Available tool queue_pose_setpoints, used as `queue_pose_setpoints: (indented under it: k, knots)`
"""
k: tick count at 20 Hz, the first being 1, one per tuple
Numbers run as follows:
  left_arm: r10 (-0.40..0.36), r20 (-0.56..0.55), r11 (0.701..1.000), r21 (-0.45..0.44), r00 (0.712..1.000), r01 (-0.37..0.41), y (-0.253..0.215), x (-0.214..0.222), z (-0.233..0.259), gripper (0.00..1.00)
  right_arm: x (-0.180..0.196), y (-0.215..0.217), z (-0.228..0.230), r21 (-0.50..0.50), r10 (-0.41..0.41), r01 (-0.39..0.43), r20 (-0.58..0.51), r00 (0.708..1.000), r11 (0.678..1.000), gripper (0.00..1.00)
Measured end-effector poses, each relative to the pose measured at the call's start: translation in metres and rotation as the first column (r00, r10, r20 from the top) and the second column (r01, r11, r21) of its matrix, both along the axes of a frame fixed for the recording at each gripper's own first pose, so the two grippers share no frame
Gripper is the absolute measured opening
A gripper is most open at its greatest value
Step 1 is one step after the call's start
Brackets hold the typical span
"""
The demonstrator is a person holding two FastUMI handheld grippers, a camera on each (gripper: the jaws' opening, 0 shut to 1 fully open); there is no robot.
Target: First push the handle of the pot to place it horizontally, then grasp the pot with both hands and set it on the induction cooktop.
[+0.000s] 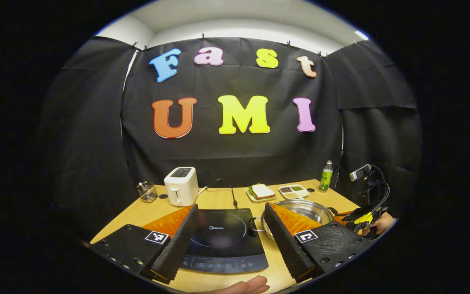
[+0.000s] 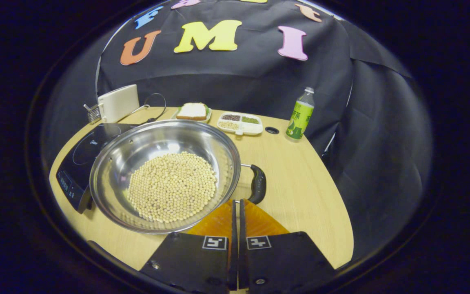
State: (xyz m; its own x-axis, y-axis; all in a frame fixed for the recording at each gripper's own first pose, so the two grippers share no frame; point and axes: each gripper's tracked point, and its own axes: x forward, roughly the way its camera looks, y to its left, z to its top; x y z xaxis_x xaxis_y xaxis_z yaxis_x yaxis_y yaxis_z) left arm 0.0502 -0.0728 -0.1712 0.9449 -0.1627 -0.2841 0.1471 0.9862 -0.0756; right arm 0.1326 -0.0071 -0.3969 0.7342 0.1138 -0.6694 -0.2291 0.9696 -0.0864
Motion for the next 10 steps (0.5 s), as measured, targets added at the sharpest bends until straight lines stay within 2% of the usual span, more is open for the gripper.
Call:
queue_pose_setpoints:
  k: [4, 6, 7, 8, 10]
  knots:
    - [-0.018, -0.053, 1.0, -0.017, 0.998, 0.017, -0.015, 0.023, -0.026, 0.96, 0.0, -0.006, 0.017, 0.005, 0.007, -0.008, 0.049, 0.999, 1.0, 0.13]
    - [-0.033, -0.089, 0.999, -0.02, 0.996, 0.032, -0.026, 0.033, -0.045, 0.96, 0.002, -0.012, 0.026, 0.017, -0.01, 0.009, 0.073, 0.997, 1.0, 0.23]
    - [-0.043, -0.109, 0.999, -0.023, 0.993, 0.04, -0.03, 0.038, -0.054, 0.96, 0.002, -0.011, 0.029, 0.035, -0.014, 0.011, 0.079, 0.997, 0.999, 0.39]
    - [-0.051, -0.127, 0.999, -0.023, 0.991, 0.048, -0.035, 0.043, -0.063, 0.96, 0.003, -0.012, 0.031, 0.048, -0.028, 0.024, 0.085, 0.996, 0.999, 0.43]
    - [-0.061, -0.167, 0.998, -0.018, 0.984, 0.059, -0.043, 0.055, -0.081, 0.96, 0.005, -0.008, 0.037, 0.093, -0.031, 0.022, 0.094, 0.995, 0.995, 0.62]
